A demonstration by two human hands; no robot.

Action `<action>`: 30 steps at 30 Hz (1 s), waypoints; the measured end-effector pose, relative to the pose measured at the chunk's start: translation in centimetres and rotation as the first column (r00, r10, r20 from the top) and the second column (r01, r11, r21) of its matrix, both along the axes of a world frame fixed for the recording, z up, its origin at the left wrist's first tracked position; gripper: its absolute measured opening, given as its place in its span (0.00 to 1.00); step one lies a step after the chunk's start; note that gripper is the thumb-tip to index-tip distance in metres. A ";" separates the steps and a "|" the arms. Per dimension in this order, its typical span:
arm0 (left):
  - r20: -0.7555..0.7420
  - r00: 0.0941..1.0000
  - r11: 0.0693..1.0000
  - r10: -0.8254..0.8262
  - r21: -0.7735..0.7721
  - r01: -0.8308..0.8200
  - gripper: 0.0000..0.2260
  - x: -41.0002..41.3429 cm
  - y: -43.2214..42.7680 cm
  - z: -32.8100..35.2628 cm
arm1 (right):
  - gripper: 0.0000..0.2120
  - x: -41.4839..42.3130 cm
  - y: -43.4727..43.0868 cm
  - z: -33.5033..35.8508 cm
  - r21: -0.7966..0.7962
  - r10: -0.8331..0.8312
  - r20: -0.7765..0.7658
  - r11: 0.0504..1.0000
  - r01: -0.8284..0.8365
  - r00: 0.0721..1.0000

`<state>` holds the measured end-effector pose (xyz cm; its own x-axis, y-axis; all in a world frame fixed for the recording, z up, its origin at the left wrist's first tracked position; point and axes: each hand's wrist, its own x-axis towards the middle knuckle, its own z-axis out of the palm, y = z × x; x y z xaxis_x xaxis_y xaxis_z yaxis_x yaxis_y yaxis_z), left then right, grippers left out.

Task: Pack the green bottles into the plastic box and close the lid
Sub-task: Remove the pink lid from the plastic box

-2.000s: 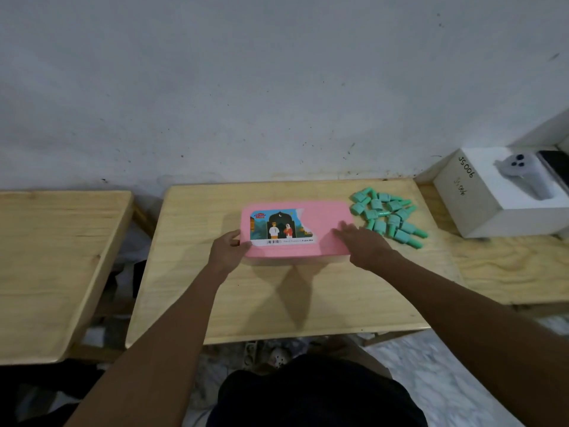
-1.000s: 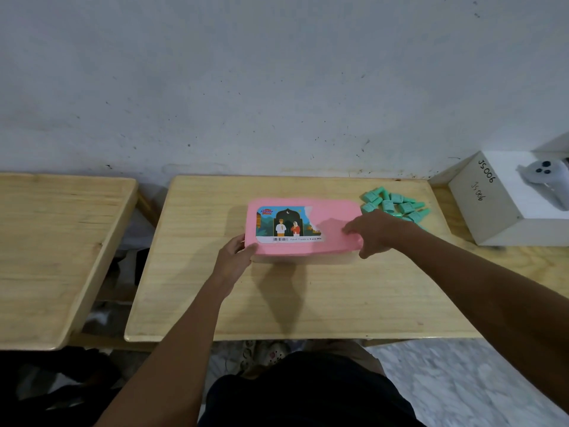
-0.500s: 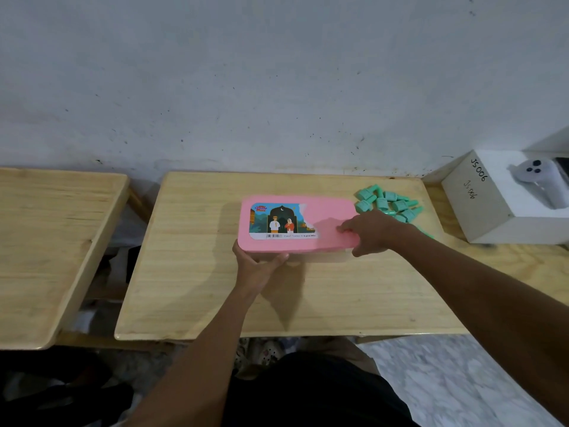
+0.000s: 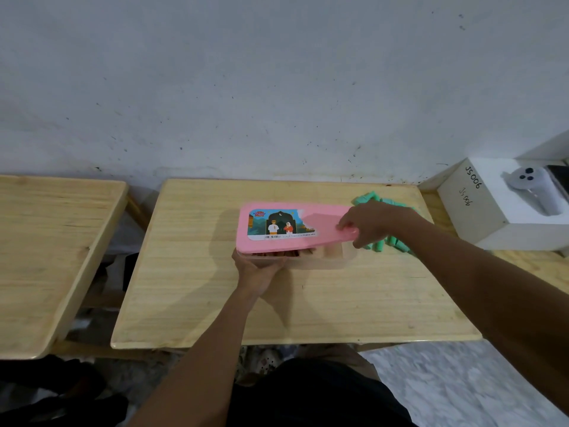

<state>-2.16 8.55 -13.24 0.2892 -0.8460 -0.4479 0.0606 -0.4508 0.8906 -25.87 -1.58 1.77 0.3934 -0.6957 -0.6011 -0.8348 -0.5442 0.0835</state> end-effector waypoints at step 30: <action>-0.204 0.968 0.988 0.145 0.084 -0.130 0.12 9.4 -4.4 13.0 | 0.29 16.9 6.4 -4.3 -0.346 0.321 0.758 0.936 -0.068 0.568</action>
